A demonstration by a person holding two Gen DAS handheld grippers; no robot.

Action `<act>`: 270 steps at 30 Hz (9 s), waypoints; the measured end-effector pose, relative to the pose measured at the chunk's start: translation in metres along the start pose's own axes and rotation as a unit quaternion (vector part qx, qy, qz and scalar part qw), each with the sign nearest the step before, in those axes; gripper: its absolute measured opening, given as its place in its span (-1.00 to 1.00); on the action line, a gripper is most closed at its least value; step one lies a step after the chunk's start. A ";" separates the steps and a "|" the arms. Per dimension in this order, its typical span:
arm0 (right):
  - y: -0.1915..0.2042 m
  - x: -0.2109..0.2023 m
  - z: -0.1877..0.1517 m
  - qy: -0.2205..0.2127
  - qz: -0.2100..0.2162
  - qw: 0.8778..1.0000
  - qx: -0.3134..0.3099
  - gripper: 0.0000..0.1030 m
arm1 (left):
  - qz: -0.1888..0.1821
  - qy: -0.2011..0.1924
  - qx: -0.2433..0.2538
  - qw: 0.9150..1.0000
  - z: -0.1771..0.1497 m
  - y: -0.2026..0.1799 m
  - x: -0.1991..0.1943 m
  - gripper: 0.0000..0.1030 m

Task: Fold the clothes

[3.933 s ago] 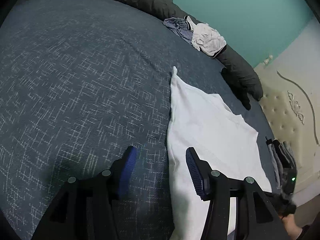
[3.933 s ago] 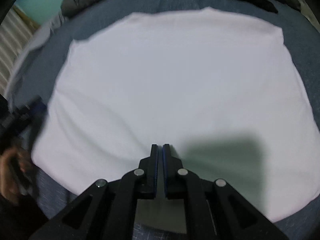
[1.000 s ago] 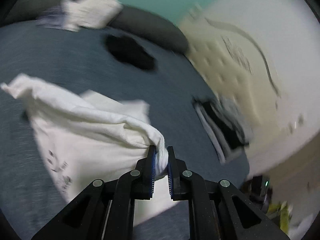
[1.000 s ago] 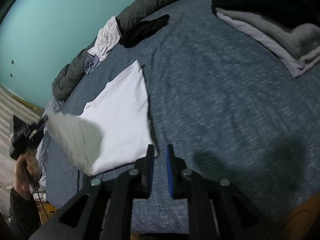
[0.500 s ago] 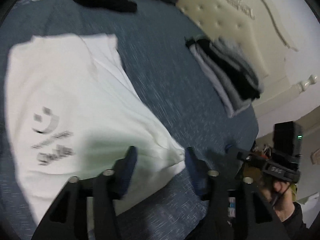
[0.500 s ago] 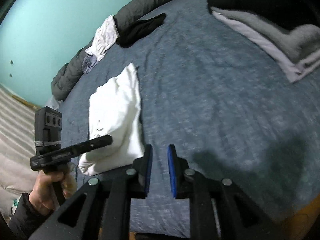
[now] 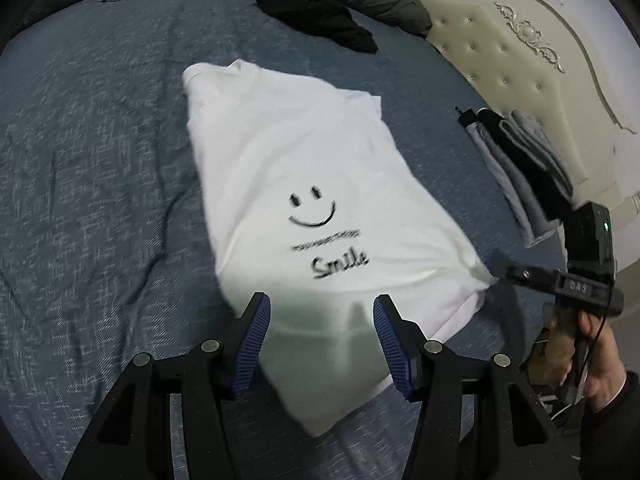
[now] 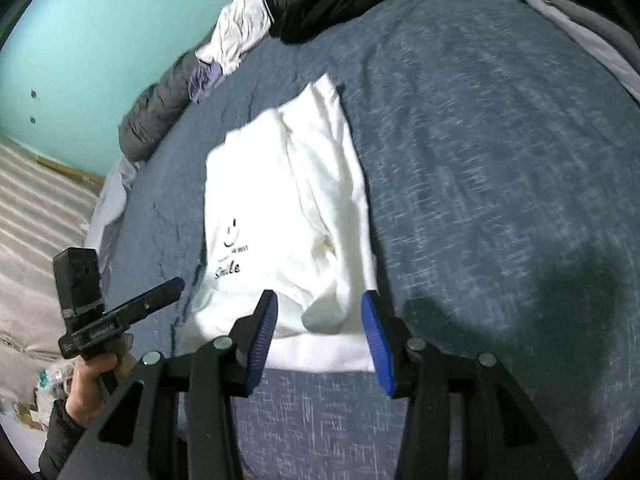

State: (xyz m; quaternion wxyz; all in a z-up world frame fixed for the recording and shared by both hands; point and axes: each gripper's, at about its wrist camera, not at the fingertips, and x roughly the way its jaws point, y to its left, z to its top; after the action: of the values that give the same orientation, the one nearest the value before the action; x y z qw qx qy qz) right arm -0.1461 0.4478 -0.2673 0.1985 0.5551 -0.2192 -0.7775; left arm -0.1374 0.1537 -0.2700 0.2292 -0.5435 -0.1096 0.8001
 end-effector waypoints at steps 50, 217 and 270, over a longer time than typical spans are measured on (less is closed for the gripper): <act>-0.013 0.000 -0.037 0.003 -0.078 0.996 -0.036 -0.83 | 0.060 0.009 0.169 0.984 -0.058 0.003 -0.012 -0.62; 0.011 0.116 0.221 -0.102 -0.205 0.967 -0.111 -0.76 | -0.009 -0.069 0.036 0.997 -0.022 0.102 -0.009 0.73; 0.060 0.105 0.171 -0.064 -0.127 0.977 -0.158 -0.67 | 0.028 -0.100 -0.008 0.995 -0.014 0.109 -0.021 0.89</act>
State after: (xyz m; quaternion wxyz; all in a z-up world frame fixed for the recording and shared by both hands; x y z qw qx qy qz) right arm -0.3370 0.3611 -0.2654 0.1687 0.4893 -0.0335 -0.8550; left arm -0.1453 0.0473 -0.3044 0.1896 -0.4656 -0.1231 0.8556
